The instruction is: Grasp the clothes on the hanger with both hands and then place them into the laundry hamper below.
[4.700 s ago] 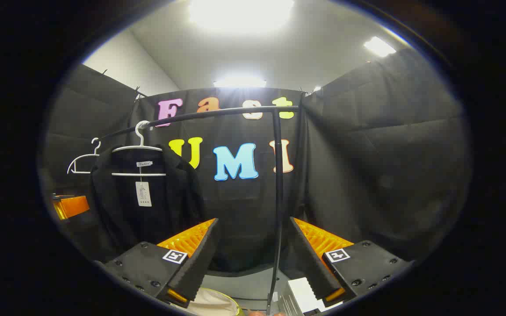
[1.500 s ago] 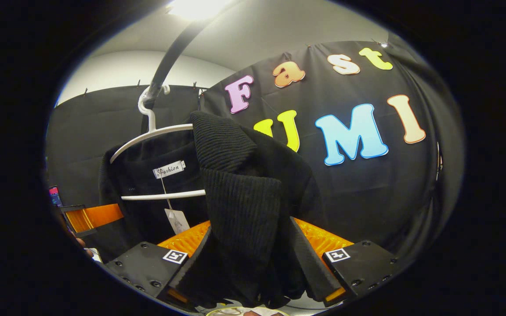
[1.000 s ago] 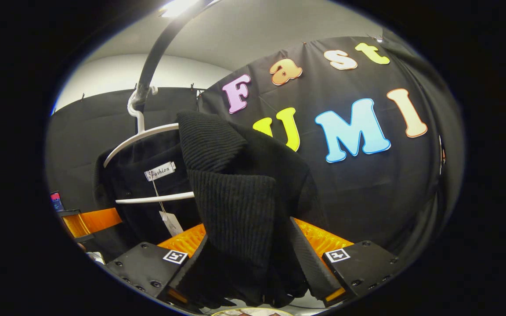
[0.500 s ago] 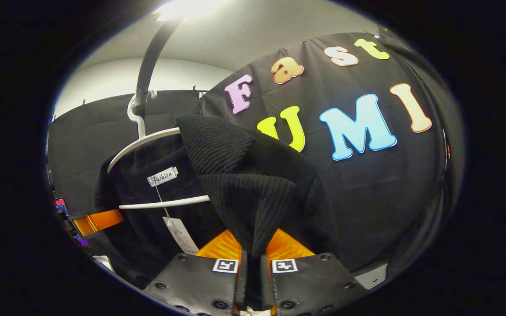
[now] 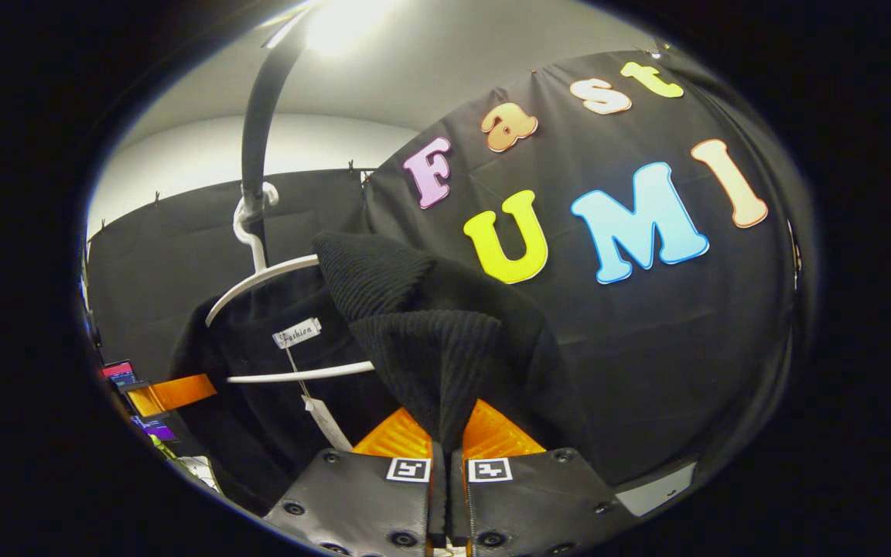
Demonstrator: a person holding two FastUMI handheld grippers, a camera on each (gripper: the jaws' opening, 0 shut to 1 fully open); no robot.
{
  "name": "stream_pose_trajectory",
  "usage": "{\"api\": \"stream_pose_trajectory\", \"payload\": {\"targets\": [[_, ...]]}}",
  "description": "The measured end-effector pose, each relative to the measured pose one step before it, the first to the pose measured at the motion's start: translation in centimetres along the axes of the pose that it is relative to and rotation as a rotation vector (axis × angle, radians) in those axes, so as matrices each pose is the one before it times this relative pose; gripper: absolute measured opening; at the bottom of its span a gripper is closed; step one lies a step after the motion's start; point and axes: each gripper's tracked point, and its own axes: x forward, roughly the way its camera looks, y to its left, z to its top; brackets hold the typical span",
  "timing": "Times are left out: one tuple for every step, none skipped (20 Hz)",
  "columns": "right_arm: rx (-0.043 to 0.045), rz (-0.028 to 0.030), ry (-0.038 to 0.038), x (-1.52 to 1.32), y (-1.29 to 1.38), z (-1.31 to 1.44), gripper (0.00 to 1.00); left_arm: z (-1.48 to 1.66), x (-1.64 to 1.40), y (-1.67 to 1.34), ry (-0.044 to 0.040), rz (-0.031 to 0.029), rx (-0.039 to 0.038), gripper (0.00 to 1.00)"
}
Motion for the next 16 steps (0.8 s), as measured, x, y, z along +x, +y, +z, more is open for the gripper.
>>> {"api": "stream_pose_trajectory", "payload": {"targets": [[-0.00386, -0.01538, -0.01623, 0.006, -0.628, 0.563, 0.0, 0.602, -0.254, 0.261, -0.00571, 0.0024, 0.00763, 0.04], [-0.0018, -0.01604, -0.01559, 0.054, -0.586, 0.514, 0.0, 0.479, -0.172, 0.465, -0.00675, 0.00468, 0.00616, 0.04], [0.00491, -0.01308, -0.01422, 0.038, -0.518, 0.524, 0.0, 0.553, -0.045, 0.553, -0.00867, 0.00659, 0.00724, 0.05], [0.00585, -0.01093, -0.01333, 0.023, -0.286, 0.321, 0.0, 0.379, -0.042, 0.726, -0.00556, 0.00695, 0.01303, 0.05], [0.00172, -0.00946, -0.01124, 0.031, -0.332, 0.364, 0.0, 0.581, 0.032, 0.98, -0.01012, 0.0148, 0.01799, 0.05], [-0.00296, -0.00847, -0.01052, 0.081, -0.155, 0.274, 0.0, 0.429, 0.08, 0.78, -0.00608, 0.00911, 0.0145, 0.05], [-0.00481, -0.0077, -0.0131, 0.174, -0.361, 0.336, 0.0, 0.381, 0.159, 0.73, -0.00251, 0.01506, 0.01783, 0.05], [-0.00701, -0.01306, -0.02427, 0.324, -0.465, 0.37, 0.0, 0.178, 0.227, 0.628, 0.00404, 0.02118, 0.02804, 0.04], [-0.00799, -0.01289, -0.02915, 0.325, -0.542, 0.592, 0.04, 0.305, 0.198, 0.153, -0.00204, 0.00809, 0.02536, 0.04], [-0.00851, -0.0127, -0.03117, 0.396, -0.461, 0.402, 0.04, 0.287, 0.387, 0.023, -0.00778, 0.00459, 0.02628, 0.05], [-0.00973, -0.01693, -0.03342, 0.406, -0.549, 0.565, 0.04, 0.188, 0.31, 0.198, -0.00595, -0.00006, 0.01693, 0.05], [-0.00486, -0.0134, -0.02614, 0.144, -0.336, 0.384, 0.04, 0.133, 0.248, 0.139, -0.00623, -0.00871, 0.00507, 0.05], [0.00064, -0.0114, -0.01718, 0.13, -0.271, 0.348, 0.04, -0.088, 0.123, 0.392, -0.00411, -0.00977, 0.00145, 0.05], [0.00787, -0.00715, -0.01516, -0.083, -0.117, 0.195, 0.04, 0.041, -0.034, 0.377, -0.00233, -0.00807, 0.00266, 0.05], [0.00685, -0.00574, -0.01982, 0.122, -0.156, 0.298, 0.04, 0.167, 0.024, 0.531, -0.00105, -0.00573, 0.01565, 0.05], [-0.0022, -0.00437, -0.02539, 0.406, -0.232, 0.465, 0.0, 0.055, 0.166, 0.252, -0.00291, -0.00455, 0.0162, 0.05]]}}
